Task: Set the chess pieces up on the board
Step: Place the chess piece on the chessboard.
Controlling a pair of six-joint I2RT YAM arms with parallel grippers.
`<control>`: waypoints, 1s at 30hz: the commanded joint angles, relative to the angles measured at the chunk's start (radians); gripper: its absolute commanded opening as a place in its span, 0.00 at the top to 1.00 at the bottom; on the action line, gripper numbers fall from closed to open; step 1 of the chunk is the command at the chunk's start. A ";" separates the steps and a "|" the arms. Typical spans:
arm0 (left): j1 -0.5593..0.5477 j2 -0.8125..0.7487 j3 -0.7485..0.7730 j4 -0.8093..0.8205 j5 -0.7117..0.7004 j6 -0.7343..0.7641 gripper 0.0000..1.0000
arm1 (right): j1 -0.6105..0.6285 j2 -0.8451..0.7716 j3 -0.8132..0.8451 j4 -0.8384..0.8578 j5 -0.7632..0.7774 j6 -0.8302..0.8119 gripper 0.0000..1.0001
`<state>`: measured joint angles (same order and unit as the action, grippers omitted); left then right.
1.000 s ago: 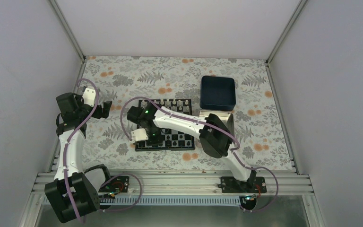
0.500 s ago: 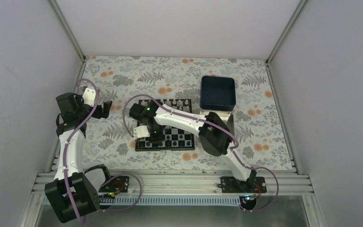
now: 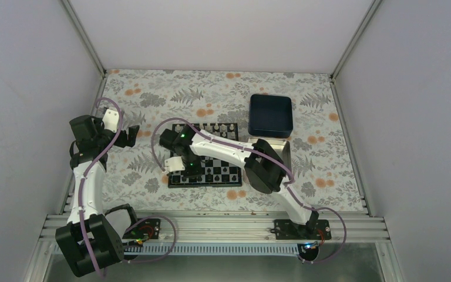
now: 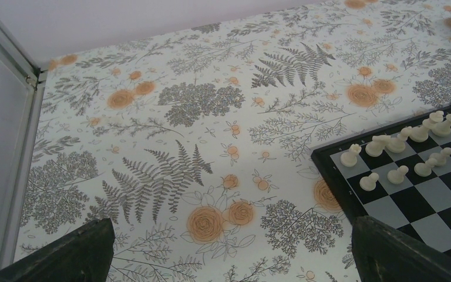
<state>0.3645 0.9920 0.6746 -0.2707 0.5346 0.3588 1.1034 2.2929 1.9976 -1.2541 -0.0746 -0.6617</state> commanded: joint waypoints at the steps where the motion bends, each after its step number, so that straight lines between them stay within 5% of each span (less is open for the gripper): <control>1: 0.008 -0.006 -0.002 0.005 0.027 0.014 0.00 | -0.004 0.021 0.032 -0.014 -0.024 -0.017 0.88; 30: 0.011 -0.006 -0.002 0.006 0.028 0.012 0.00 | 0.000 0.034 0.018 -0.026 -0.044 -0.012 0.86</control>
<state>0.3691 0.9920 0.6746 -0.2707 0.5354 0.3588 1.1038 2.3081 2.0113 -1.2755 -0.1116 -0.6640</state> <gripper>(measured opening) 0.999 0.131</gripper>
